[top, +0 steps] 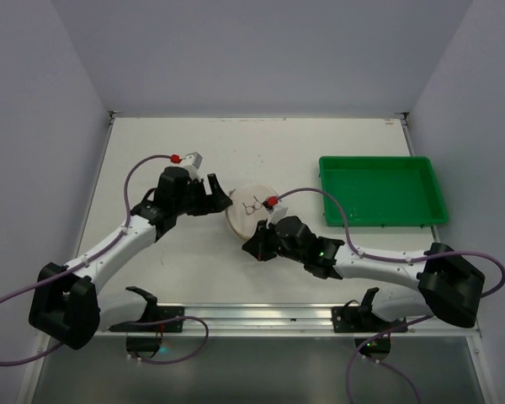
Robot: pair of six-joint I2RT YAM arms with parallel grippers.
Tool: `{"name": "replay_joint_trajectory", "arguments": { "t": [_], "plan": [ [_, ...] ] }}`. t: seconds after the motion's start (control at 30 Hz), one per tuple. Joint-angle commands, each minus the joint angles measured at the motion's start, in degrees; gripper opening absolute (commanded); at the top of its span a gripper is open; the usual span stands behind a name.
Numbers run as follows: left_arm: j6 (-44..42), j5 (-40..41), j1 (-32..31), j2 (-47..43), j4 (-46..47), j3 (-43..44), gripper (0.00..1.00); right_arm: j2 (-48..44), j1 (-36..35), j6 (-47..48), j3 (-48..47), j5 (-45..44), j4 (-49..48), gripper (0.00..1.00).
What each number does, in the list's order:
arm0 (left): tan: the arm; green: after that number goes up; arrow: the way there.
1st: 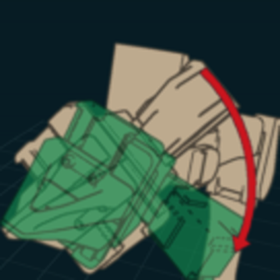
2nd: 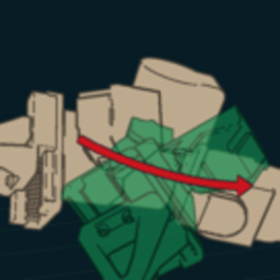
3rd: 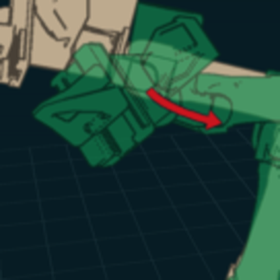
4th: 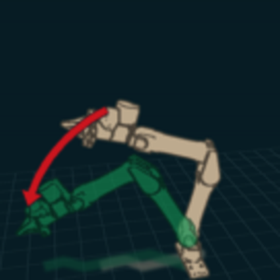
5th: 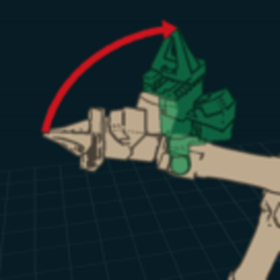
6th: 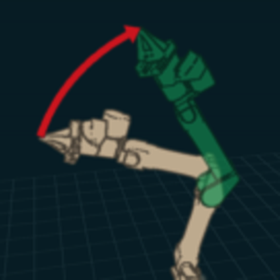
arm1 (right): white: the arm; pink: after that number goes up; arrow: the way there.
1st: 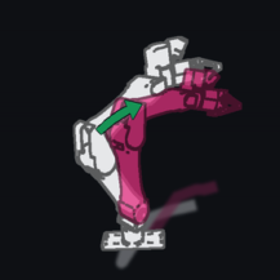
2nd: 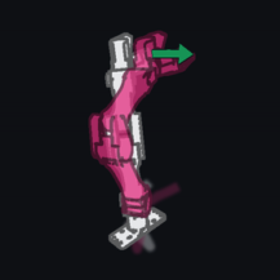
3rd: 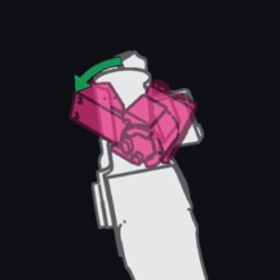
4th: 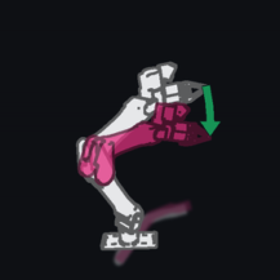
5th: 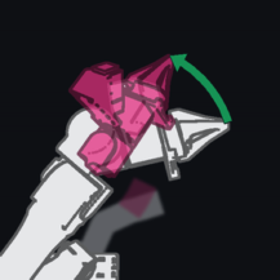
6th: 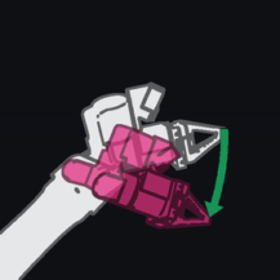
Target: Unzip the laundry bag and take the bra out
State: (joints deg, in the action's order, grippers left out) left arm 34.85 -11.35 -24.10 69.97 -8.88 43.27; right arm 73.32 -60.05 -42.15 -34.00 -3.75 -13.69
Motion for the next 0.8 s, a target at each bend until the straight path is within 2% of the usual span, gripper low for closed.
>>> {"name": "replay_joint_trajectory", "arguments": {
  "t": [0.0, 0.07, 0.23, 0.37, 0.6, 0.77],
  "plan": [
    [3.2, 2.7, 0.5, -5.1, -2.2, -0.3, 0.86, 2.6, -0.5, -0.2, -4.1, 1.5, -0.4, 0.00],
    [6.6, 2.7, 0.5, -9.1, -2.3, -3.5, 0.93, 3.8, -0.6, 0.0, -5.8, 2.0, -0.5, 0.00],
    [11.5, 0.1, -0.3, -17.3, -1.6, -11.4, 0.94, 7.0, -0.5, 0.5, -8.6, 3.0, -1.3, 0.00],
    [17.6, 0.8, -3.8, -22.2, 3.2, -16.9, 0.93, 8.7, -0.5, 0.6, -10.0, 3.4, -2.0, 0.00],
    [20.6, 4.6, -8.5, -20.0, 12.5, -18.7, 0.89, 9.5, -0.5, 0.0, -8.9, 5.1, -3.2, 0.00],
    [21.6, 4.5, -9.7, -15.3, 16.5, -18.7, 0.80, 8.4, -0.6, 0.0, -7.6, 4.5, -3.0, 0.00]
  ]
}}
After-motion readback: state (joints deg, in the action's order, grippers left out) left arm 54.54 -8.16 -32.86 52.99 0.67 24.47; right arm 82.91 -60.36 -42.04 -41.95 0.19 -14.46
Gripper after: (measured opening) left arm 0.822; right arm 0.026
